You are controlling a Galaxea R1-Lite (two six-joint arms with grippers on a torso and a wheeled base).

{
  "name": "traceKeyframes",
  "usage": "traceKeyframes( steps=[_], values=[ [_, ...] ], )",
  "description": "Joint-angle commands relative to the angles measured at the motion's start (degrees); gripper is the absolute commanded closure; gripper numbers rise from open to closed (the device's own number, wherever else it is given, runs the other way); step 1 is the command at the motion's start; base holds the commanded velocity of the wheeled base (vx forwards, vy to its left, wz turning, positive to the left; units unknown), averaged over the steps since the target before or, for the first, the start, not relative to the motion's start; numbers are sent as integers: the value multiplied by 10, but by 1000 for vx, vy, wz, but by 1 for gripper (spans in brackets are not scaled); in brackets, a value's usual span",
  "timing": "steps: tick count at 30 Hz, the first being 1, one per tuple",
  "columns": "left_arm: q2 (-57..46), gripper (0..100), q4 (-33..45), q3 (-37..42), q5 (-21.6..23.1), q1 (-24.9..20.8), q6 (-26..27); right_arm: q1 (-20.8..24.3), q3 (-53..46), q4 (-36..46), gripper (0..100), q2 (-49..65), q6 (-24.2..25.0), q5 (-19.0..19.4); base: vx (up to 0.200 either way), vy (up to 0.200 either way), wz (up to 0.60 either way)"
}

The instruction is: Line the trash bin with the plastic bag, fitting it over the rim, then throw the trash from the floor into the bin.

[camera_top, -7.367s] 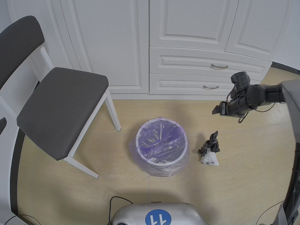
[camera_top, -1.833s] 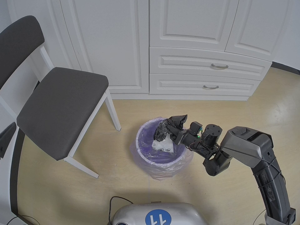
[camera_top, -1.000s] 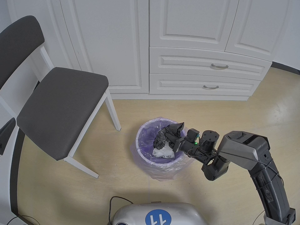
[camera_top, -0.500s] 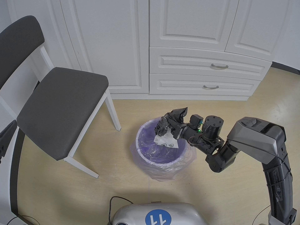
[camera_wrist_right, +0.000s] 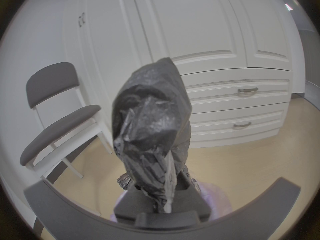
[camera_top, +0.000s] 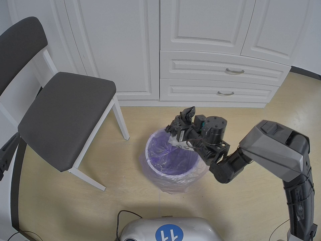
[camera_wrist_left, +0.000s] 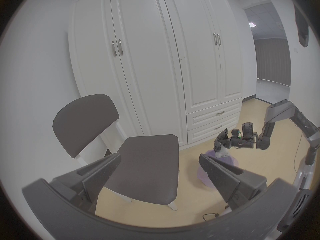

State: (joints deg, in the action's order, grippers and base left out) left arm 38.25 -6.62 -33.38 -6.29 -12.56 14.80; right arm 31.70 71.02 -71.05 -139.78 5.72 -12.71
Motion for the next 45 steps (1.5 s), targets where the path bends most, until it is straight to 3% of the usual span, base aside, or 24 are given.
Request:
traceKeyframes(
  steps=[1, 9, 18, 23, 29, 31, 45],
  values=[
    [2, 0, -1, 2, 0, 2, 1, 35, 23, -30, 100, -52, -11, -12, 0, 0, 0],
    [5, 0, -1, 3, 0, 2, 1, 36, 35, -30, 100, -74, -6, -6, 0, 0, 0],
    [5, 0, -1, 4, 0, 8, 1, -5, 92, 13, 100, -105, 17, 12, 0, 0, 0],
    [4, 0, -1, 4, 0, 8, 1, -21, 104, 24, 100, -137, 58, 70, 0, 0, 0],
    [5, 0, -1, 4, 0, 8, 1, -22, 105, 17, 100, -149, 172, 141, 0, 0, 0],
    [5, 0, -1, 4, 0, 8, 1, -26, 107, 14, 100, -155, 187, 149, 0, 0, 0],
    [6, 0, -1, 8, 1, 8, 3, -50, 148, 6, 100, -204, 140, 147, 0, 0, 0]
  ],
)
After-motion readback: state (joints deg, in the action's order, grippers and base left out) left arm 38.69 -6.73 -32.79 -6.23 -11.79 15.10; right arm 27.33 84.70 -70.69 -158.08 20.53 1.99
